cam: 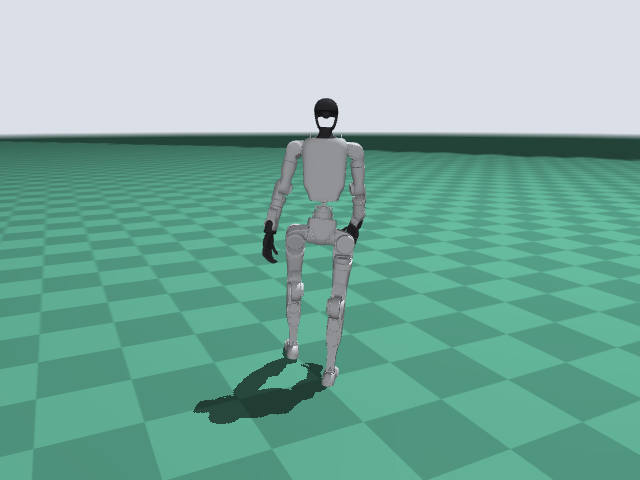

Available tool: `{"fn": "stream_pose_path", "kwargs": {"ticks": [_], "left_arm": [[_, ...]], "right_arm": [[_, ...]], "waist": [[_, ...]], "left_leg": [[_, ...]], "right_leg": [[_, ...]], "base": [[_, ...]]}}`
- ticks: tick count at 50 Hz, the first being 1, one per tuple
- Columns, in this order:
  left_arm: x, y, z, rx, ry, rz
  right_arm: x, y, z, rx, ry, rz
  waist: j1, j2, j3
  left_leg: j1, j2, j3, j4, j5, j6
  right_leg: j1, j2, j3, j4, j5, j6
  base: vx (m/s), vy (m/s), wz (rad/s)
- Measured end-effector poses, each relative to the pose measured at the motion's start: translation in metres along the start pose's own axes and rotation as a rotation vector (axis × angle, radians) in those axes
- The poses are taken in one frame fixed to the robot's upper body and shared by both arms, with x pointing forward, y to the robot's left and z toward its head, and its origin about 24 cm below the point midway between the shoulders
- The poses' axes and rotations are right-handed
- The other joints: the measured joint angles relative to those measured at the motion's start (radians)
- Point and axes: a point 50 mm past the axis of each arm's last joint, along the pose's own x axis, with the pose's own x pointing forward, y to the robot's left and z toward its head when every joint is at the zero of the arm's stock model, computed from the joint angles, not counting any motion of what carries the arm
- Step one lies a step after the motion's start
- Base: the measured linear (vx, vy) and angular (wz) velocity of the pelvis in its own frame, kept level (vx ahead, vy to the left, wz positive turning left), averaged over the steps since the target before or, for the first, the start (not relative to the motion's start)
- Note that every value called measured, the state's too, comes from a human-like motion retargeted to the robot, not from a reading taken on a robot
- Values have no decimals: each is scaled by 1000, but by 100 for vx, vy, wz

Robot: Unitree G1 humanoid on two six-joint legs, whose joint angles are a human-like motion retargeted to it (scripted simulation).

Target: Walk

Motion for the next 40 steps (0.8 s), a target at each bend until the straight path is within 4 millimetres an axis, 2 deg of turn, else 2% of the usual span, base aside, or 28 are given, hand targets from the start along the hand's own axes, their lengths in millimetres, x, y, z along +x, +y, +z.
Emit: {"fn": "stream_pose_path", "kwargs": {"ticks": [3, 4, 6, 8, 10, 12, 13, 14, 15, 17, 18, 20, 22, 26, 27, 30, 32, 34, 35, 37, 38, 40], "left_arm": [[-3, -11, -22, -126, 54, -47], [-4, -16, -29, -177, 69, -65], [-7, -29, -43, -279, 99, -100], [-9, -37, -52, -356, 126, -115], [-10, -42, -56, -406, 155, -119], [-8, -38, -45, -408, 143, -111], [-5, -32, -35, -393, 123, -100], [-3, -24, -22, -371, 97, -87], [-1, -16, -9, -347, 67, -72], [2, -1, 24, -273, -14, -46], [2, 6, 44, -233, -64, -33], [-1, 23, 85, -167, -187, -5], [-9, 38, 127, -72, -321, 27], [-34, 66, 195, 29, -556, 103], [-42, 73, 208, 50, -604, 122], [-64, 91, 239, 96, -723, 171], [-74, 96, 253, 114, -780, 191], [-77, 94, 258, 130, -804, 190], [-76, 92, 257, 137, -802, 187], [-67, 79, 250, 166, -778, 158], [-63, 73, 245, 172, -759, 149], [-52, 66, 230, 154, -707, 144]], "right_arm": [[5, -8, 17, -14, -52, -18], [5, -6, 17, -17, -52, -11], [3, 2, 10, -24, -30, 20], [-1, 17, -3, -25, 10, 61], [-10, 39, -22, -19, 70, 116], [-22, 59, -46, 11, 152, 159], [-30, 67, -58, 34, 196, 172], [-37, 73, -70, 55, 238, 189], [-45, 79, -81, 75, 279, 208], [-63, 90, -105, 95, 369, 247], [-73, 92, -117, 96, 412, 259], [-90, 92, -138, 80, 488, 270], [-109, 100, -156, 128, 566, 260], [-145, 106, -186, 165, 707, 282], [-152, 107, -191, 173, 737, 286], [-165, 108, -200, 191, 808, 288], [-168, 105, -204, 201, 835, 277], [-171, 104, -206, 212, 854, 273], [-172, 108, -206, 219, 860, 279], [-168, 108, -203, 242, 854, 265], [-160, 104, -199, 248, 834, 252], [-137, 94, -184, 242, 762, 223]], "waist": [[-5, -10, -5], [-4, -19, -14], [8, -27, -24], [36, -21, -32], [42, -16, -62], [35, 5, -48], [18, 25, -34], [7, 47, -26], [-1, 69, -21], [-5, 100, -31], [0, 99, -32], [147, 22, -40], [-68, 138, 3], [-120, 113, 10], [-126, 102, 13], [-130, 99, 23], [-129, 114, 6], [-130, 95, -35], [-125, 80, -73], [-178, 67, -107], [-190, 60, -93], [-213, 40, -46]], "left_leg": [[-31, -2, -62, -290, -1, 157], [-41, 0, -23, -322, -29, 172], [-25, -12, 78, -314, -76, 172], [1, -5, 94, -239, -64, 131], [-2, -34, -55, -213, -27, 136], [32, 26, -38, -142, -56, 85], [55, 43, -58, -124, -81, 68], [82, 66, -44, -112, -106, 55], [111, 92, -14, -104, -131, 44], [163, 128, -13, -114, -168, 16], [186, 120, -25, -123, -187, 7], [265, 101, 171, -147, -234, -11], [305, 136, -69, -160, -228, -40], [450, 111, -56, -177, -294, -106], [492, 112, -47, -179, -307, -132], [597, 168, -29, -166, -318, -240], [617, 198, -25, -133, -255, -328], [623, 123, -8, -90, -143, -351], [618, 70, 10, -72, -67, -352], [594, -5, 37, 21, 176, -352], [584, -41, 65, 105, 295, -352], [506, -26, 208, 346, 434, -352]], "right_leg": [[52, 39, -13, 9, -5, -43], [69, 40, -4, 16, 10, -49], [114, 38, 39, 49, 60, -42], [150, 66, 86, 104, 166, -25], [151, 82, 80, 191, 379, 8], [97, 123, 106, 365, 579, 63], [50, 142, 85, 467, 605, 76], [-2, 155, 68, 558, 575, 71], [-57, 165, 54, 644, 515, 58], [-171, 115, 6, 743, 366, 11], [-239, 122, 37, 768, 321, 14], [-282, 125, 236, 678, 258, 24], [-425, 61, 31, 680, 183, 110], [-494, -54, 80, 307, 142, 230], [-500, -68, 89, 197, 133, 246], [-529, -45, 100, -55, 80, 246], [-544, -4, 72, -98, 96, 246], [-560, -41, 28, -52, 167, 246], [-574, -72, 20, -33, 209, 246], [-568, -149, 117, 21, 294, 246], [-550, -203, 128, 84, 265, 245], [-493, -288, 115, 163, 214, 243]], "base": [[92, -9, 25], [140, 6, 3], [129, 34, -50], [116, 28, -93], [132, 23, -74], [68, 8, -6], [78, 8, 39], [116, 13, 41], [128, 16, 7], [106, 16, -28], [83, 16, -154], [78, 23, -194], [92, 26, 288], [100, 1, 61], [88, -31, -1], [119, -38, -9], [72, -27, -7], [99, 9, -9], [141, 32, 60], [137, 55, 168], [151, 68, 166], [120, 43, 93]]}}
